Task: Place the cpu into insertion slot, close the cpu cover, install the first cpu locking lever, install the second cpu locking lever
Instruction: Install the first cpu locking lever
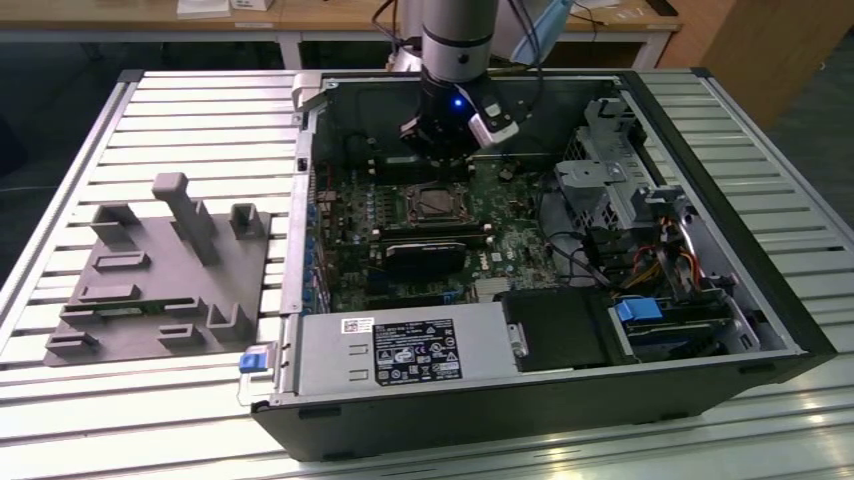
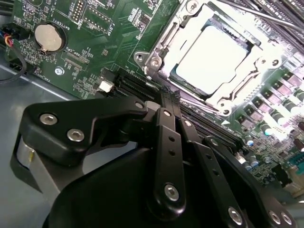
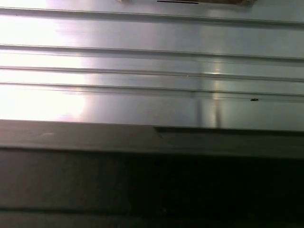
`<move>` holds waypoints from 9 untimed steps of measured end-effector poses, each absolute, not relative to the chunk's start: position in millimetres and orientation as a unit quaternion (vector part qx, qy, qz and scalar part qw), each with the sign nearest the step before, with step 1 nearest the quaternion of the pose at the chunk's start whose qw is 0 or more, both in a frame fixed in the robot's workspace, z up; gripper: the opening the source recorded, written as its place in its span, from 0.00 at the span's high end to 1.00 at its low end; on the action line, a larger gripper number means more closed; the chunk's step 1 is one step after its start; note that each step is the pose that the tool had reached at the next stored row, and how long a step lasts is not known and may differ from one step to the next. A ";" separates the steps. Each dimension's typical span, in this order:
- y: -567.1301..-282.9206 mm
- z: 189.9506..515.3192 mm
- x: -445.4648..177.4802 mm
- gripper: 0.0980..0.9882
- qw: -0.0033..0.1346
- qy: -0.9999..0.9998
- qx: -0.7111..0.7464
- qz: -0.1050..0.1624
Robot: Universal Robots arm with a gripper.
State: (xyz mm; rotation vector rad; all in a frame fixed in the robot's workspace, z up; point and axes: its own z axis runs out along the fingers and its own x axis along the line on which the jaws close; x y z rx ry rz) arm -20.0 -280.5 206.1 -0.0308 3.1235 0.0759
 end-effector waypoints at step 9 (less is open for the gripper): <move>-280.5 199.2 -18.8 0.99 0.008 1.000 -0.010 0.023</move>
